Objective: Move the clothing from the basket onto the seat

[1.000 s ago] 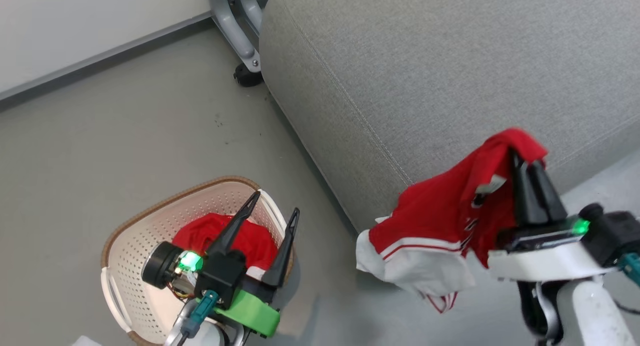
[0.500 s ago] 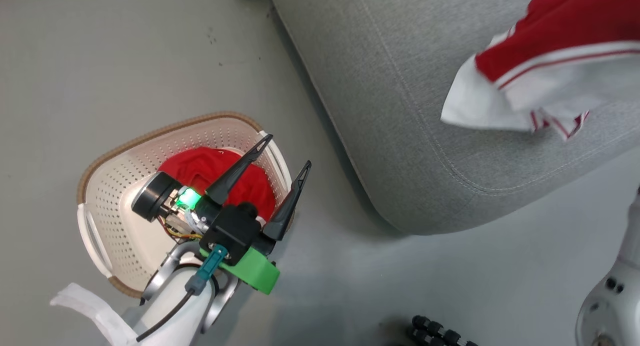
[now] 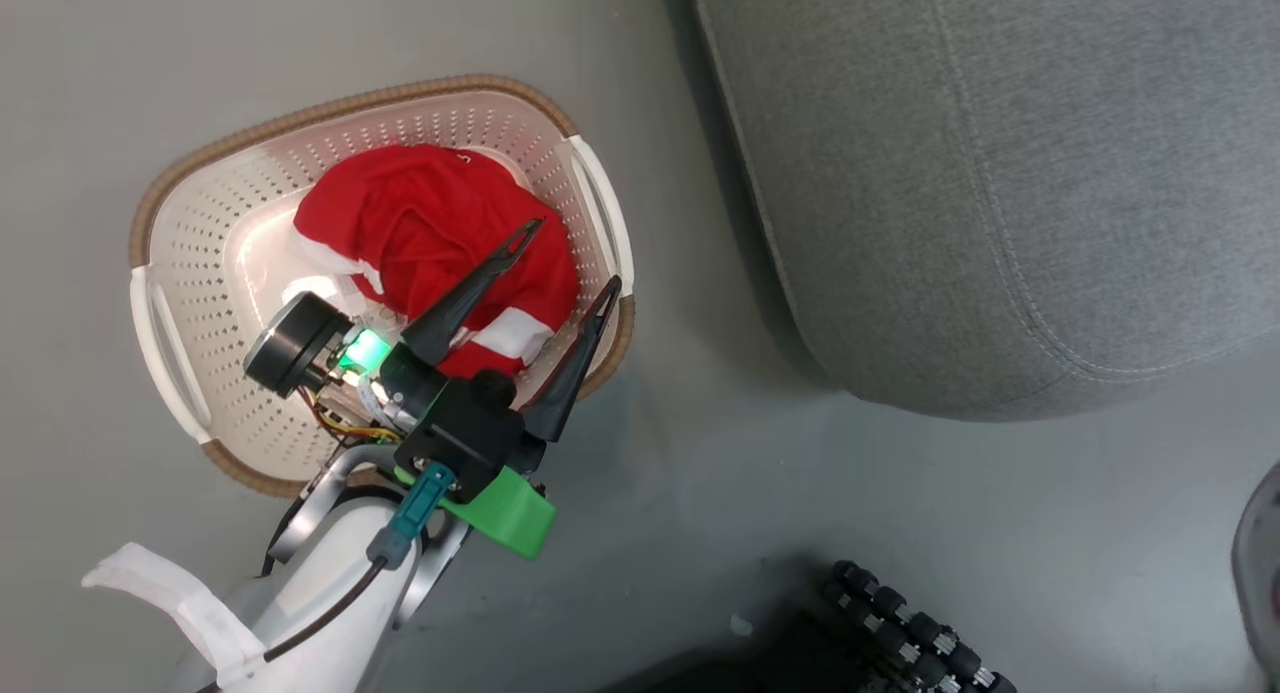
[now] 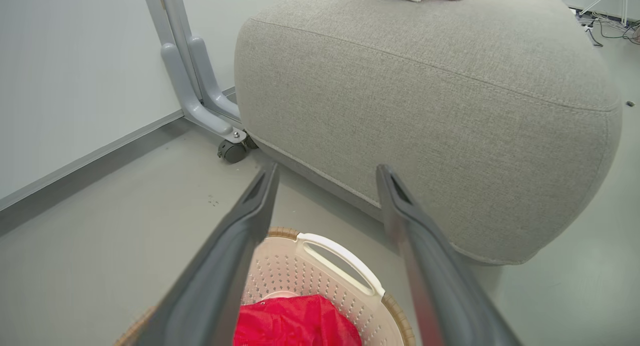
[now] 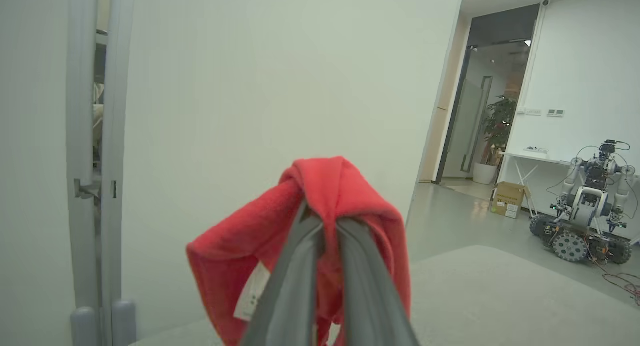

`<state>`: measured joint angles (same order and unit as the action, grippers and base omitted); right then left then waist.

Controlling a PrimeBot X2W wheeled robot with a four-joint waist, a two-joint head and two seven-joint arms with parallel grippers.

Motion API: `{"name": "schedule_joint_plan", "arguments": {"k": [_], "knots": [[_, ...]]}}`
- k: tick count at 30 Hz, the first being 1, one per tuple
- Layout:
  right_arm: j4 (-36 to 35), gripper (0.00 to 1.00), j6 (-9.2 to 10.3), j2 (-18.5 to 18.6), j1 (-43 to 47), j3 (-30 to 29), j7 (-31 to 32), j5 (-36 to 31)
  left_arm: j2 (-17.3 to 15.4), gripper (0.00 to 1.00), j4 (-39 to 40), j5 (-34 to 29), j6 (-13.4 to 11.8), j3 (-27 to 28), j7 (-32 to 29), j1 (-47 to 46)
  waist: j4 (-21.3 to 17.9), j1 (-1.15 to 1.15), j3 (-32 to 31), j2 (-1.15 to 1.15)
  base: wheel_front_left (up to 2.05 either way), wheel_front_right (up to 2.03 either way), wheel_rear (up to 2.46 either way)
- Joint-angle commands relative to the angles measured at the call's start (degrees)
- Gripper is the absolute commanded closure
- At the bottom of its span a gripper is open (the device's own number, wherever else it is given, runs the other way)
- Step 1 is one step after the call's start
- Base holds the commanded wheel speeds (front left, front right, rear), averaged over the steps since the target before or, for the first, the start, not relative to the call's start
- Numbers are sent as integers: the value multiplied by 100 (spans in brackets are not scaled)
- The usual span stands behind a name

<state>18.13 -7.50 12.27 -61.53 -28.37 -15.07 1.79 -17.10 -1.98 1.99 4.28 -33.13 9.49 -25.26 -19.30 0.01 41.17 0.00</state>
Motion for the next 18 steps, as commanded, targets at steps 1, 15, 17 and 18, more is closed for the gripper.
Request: {"name": "schedule_joint_plan", "arguments": {"k": [1, 15, 17, 18], "knots": [[223, 100, 3, -60, 227, -49, -16, -66, 23, 0, -24, -38, -16, 2, 42, -121, 216, -1, 222, 0, 0, 0, 0], [962, 0, 3, -686, 1634, -819, -17, -771, 360, 0, -664, 158, -85, -195, 380, -115, 560, -1, -431, 0, 0, 0, 0], [775, 0, 3, -742, 1947, -725, -17, -795, 464, 0, -786, 213, -150, -209, 455, -28, 615, -1, -662, 0, 0, 0, 0], [640, 0, 3, -759, 2090, -636, -17, -748, 509, 0, -859, 226, -173, -212, 486, 6, 647, -1, -778, 0, 0, 0, 0]]}}
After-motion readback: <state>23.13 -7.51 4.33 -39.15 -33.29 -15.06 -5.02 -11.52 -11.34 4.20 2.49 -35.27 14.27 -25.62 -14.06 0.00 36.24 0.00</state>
